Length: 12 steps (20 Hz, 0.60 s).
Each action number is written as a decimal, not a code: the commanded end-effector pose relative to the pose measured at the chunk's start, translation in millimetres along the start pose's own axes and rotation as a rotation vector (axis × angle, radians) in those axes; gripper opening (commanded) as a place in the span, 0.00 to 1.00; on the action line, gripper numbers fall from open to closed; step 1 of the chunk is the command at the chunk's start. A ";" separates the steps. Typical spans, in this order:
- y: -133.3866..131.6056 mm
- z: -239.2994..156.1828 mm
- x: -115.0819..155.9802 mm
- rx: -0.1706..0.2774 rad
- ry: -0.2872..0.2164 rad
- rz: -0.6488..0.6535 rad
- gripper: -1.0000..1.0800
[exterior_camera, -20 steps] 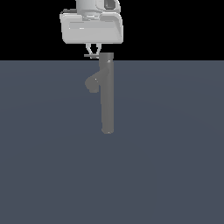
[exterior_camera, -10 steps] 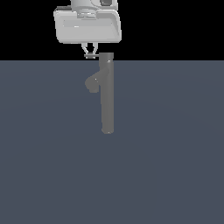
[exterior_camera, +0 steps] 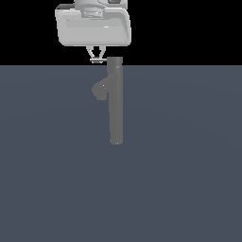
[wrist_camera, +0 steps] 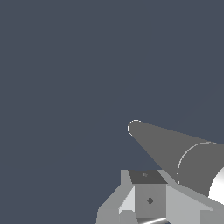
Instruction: Turn on the faucet by rotating a designated handle.
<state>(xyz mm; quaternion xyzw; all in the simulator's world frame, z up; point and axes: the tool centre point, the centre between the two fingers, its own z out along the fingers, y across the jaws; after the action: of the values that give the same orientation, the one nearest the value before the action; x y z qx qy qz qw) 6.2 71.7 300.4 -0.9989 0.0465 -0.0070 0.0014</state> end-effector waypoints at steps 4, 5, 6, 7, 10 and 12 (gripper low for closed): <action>6.8 -0.3 -19.9 -0.003 -0.009 0.000 0.00; 7.8 -0.4 -23.0 -0.003 -0.010 -0.001 0.00; 8.8 -0.4 -26.1 -0.003 -0.010 -0.001 0.00; 9.9 -0.5 -29.3 -0.003 -0.011 -0.001 0.00; 13.2 -1.0 -38.9 -0.003 -0.012 -0.002 0.00; 15.1 -0.9 -45.2 -0.003 -0.013 -0.004 0.00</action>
<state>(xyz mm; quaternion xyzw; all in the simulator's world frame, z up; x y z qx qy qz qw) -23.4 55.8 300.3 -0.9987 0.0499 -0.0106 0.0017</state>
